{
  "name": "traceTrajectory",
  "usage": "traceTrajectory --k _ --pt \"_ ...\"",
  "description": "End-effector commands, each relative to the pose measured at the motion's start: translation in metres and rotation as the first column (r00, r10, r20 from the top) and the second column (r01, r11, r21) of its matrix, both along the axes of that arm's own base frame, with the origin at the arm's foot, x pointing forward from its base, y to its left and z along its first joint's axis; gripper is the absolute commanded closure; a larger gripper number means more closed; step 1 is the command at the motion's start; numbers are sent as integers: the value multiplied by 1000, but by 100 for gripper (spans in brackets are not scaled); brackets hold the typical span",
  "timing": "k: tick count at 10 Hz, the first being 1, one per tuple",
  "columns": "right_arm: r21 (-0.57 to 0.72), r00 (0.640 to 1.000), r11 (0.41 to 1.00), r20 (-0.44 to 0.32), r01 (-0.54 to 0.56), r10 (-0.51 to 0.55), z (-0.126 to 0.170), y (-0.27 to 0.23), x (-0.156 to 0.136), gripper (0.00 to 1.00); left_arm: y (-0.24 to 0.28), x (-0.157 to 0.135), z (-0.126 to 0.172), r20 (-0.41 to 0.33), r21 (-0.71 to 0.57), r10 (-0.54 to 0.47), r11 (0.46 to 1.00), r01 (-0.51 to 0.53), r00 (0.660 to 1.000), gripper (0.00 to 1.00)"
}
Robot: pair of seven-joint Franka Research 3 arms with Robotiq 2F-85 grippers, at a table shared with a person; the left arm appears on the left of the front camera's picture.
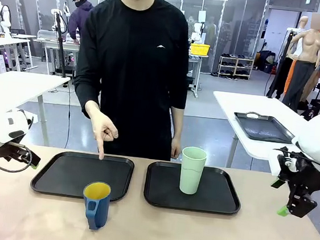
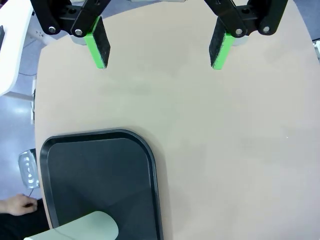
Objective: Sort and store the cups by type.
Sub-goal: Pick up the Handle plastic cup and place it into the empty Flat Tray.
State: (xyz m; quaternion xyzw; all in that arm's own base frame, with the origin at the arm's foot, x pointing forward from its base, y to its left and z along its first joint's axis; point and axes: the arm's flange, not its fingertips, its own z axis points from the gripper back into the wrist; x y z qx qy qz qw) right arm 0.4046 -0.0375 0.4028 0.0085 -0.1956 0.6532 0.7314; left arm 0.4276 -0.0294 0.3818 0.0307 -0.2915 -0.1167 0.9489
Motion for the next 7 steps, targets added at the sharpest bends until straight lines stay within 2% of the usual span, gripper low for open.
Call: traceTrajectory --k 1,7 --pt "-19 1000 1000 9 17 -17 2 -2 0 0 1 0 0 1 -1 1 1000 -1 1000 0" --pt "-19 1000 1000 9 17 -17 2 -2 0 0 1 0 0 1 -1 1 1000 -1 1000 0"
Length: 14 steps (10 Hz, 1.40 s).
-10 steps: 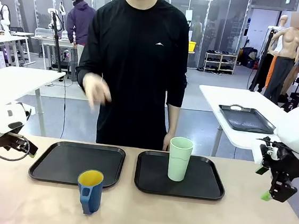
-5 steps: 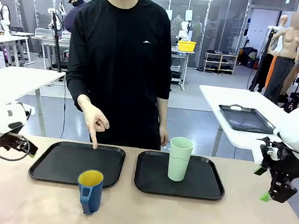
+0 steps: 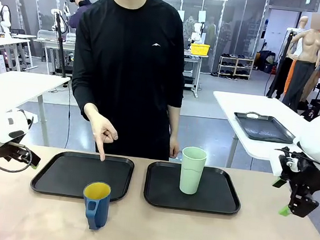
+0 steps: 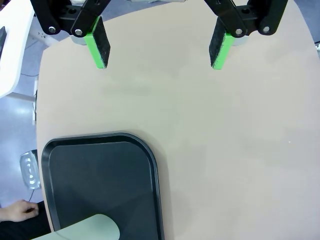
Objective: Sort and store the cups by type.
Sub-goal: Pick up the Handle plastic cup and place it into the empty Flat Tray.
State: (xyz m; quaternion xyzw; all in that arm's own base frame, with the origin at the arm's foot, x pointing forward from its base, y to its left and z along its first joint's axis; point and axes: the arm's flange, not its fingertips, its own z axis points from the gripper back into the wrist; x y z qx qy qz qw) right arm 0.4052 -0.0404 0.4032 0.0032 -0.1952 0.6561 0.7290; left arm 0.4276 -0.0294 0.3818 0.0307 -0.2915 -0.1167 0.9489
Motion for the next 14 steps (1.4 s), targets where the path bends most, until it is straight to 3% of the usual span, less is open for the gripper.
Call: traceTrajectory --k 1,3,5,6,7,8,10,13,14 --pt "-9 1000 1000 1 22 -22 1 1 0 0 1 0 0 1 -1 1 1000 -1 1000 0" --pt "-9 1000 1000 1 22 -22 1 1 0 0 0 0 0 0 0 0 1000 0 1000 0" --pt "-9 1000 1000 1 22 -22 1 1 0 0 8 -1 12 -102 98 -218 969 228 971 0" --pt "-9 1000 1000 1 22 -22 1 1 0 0 13 -3 15 -218 198 -345 900 387 913 0" --pt "-9 1000 1000 1 22 -22 1 1 0 0 14 -5 17 -260 196 -469 831 521 844 0" --pt "-9 1000 1000 1 22 -22 1 1 0 0 17 -8 16 -345 292 -530 723 625 774 0" --pt "-9 1000 1000 1 22 -22 1 1 0 0 13 -14 14 -365 266 -734 508 819 573 0" --pt "-9 1000 1000 1 22 -22 1 1 0 0 3 -23 4 -385 209 -874 229 951 295 0" --pt "-9 1000 1000 1 22 -22 1 1 0 0 0 -24 1 -412 218 -876 173 961 251 0"
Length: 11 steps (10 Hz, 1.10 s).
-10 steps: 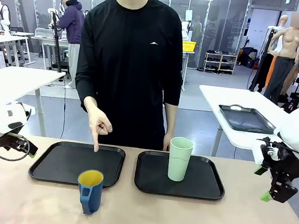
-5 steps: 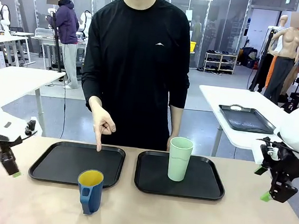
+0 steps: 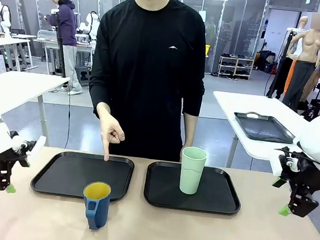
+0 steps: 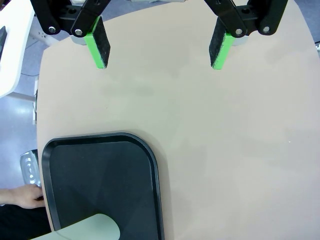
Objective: Sort and store the cups by type.
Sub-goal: Pick up the Handle plastic cup and place it into the empty Flat Tray.
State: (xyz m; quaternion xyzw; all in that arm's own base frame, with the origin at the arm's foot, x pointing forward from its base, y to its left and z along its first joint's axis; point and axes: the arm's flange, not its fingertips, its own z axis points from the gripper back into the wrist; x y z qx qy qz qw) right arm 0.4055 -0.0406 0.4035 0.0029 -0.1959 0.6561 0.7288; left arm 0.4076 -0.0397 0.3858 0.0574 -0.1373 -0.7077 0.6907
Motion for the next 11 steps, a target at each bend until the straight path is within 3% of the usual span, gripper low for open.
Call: traceTrajectory --k 1,3,4,9,11 --pt "-10 1000 1000 0 23 -23 1 1 -1 0 7 -5 -5 -59 70 -94 993 98 994 0" --pt "-10 1000 1000 0 23 -23 1 1 -1 0 0 -6 -7 -67 129 -97 986 105 993 0" --pt "-10 1000 1000 0 23 -23 1 1 -1 0 -1 -5 -8 -49 47 -90 995 92 995 0" --pt "-10 1000 1000 0 23 -23 1 1 -1 0 -2 -6 -9 -59 60 -84 994 87 995 0" --pt "-10 1000 1000 0 23 -23 1 1 -1 0 -9 5 -30 -58 -64 -84 995 80 995 0"
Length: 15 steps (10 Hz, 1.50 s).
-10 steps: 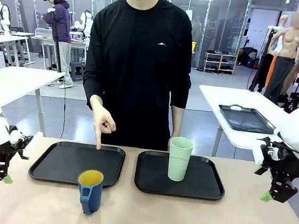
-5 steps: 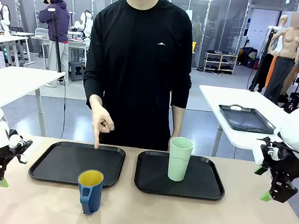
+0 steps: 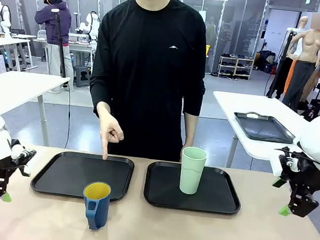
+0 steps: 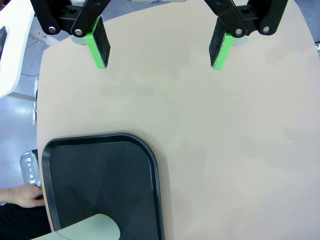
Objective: Sort and store the cups by type.
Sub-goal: Pick up the Handle plastic cup and place it into the empty Flat Tray.
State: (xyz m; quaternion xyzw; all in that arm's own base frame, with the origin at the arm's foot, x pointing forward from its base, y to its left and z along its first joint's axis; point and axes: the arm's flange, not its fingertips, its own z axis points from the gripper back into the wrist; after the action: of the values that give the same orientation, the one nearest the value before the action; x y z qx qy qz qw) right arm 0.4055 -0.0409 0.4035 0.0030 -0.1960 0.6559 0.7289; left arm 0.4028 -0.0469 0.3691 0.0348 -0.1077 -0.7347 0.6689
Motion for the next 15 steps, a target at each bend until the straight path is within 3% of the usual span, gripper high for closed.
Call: traceTrajectory --k 1,3,4,6,7,9,11,12,14,15 --pt "-10 1000 1000 0 22 -22 1 2 -1 0 -4 13 -21 -9 -164 -1 986 -1 1000 0" --pt "-10 1000 1000 0 22 -22 1 2 -1 0 -6 16 -33 -20 -350 -16 937 8 1000 0" --pt "-10 1000 1000 0 22 -22 1 2 -1 0 -7 17 -39 -33 -464 -17 886 0 999 0" --pt "-10 1000 1000 0 22 -22 1 2 -1 0 -3 24 -54 10 -621 -10 783 14 1000 0" --pt "-10 1000 1000 0 22 -22 1 2 -1 0 -1 25 -62 -10 -692 -56 721 33 998 0" --pt "-10 1000 1000 0 22 -22 1 2 -1 0 -3 27 -76 20 -767 -114 636 88 993 0" --pt "-10 1000 1000 0 22 -22 1 2 -1 0 -3 28 -86 -34 -856 -163 514 56 986 0" --pt "-10 1000 1000 0 22 -22 1 2 -1 0 -2 29 -92 -59 -863 -165 504 33 985 0" --pt "-10 1000 1000 0 22 -22 1 2 -1 0 4 32 -97 -45 -915 -197 400 39 979 0" --pt "-10 1000 1000 0 22 -22 1 2 -1 0 3 34 -100 -39 -927 -204 374 41 978 0"
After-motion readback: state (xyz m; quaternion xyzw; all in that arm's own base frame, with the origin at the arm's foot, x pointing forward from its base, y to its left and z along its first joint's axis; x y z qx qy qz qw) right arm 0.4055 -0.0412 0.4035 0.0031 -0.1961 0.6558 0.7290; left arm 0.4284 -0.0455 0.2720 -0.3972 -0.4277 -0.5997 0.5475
